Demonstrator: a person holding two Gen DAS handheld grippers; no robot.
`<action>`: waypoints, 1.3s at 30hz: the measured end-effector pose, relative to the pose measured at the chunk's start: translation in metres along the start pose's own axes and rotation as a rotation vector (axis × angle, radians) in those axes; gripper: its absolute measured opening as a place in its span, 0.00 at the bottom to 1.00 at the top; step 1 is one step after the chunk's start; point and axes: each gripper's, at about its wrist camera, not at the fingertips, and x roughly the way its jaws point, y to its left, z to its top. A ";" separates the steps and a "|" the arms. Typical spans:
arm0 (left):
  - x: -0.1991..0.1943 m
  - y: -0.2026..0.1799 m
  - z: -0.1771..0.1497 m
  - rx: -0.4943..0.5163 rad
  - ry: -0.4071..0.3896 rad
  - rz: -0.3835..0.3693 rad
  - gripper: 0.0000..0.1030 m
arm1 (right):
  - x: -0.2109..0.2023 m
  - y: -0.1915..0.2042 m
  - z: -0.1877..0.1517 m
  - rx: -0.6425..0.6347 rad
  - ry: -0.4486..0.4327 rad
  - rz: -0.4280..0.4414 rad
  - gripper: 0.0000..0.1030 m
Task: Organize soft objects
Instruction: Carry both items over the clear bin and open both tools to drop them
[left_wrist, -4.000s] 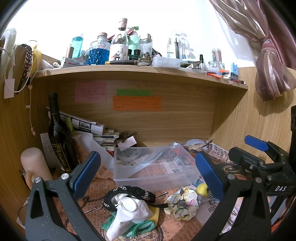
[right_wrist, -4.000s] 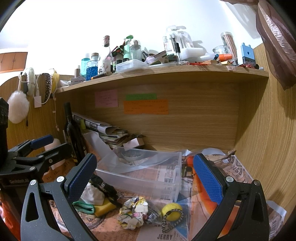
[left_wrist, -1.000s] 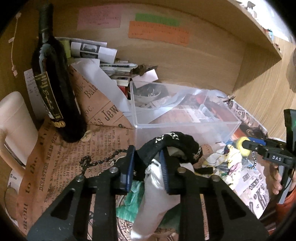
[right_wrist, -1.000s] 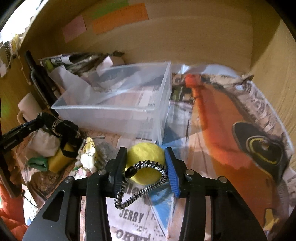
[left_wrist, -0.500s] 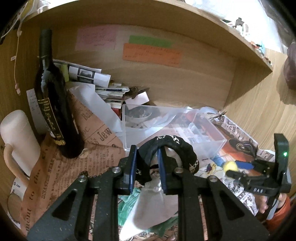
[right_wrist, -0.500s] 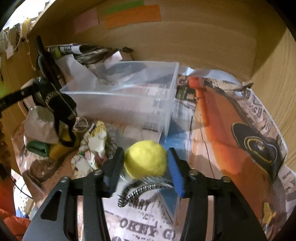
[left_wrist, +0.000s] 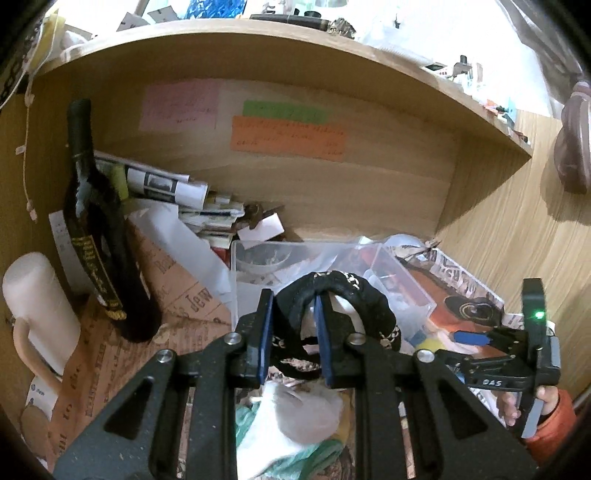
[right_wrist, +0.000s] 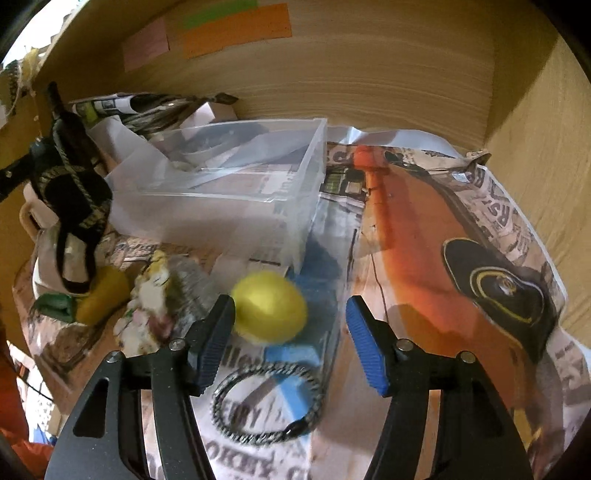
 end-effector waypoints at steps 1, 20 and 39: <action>0.002 0.000 0.003 0.003 -0.002 0.001 0.21 | 0.007 0.000 0.002 -0.007 0.024 0.005 0.57; 0.033 0.011 0.054 -0.035 -0.037 0.003 0.21 | -0.052 0.020 0.045 -0.047 -0.248 0.045 0.40; 0.132 0.004 0.034 0.047 0.244 0.068 0.21 | 0.047 0.042 0.094 -0.102 -0.056 0.032 0.41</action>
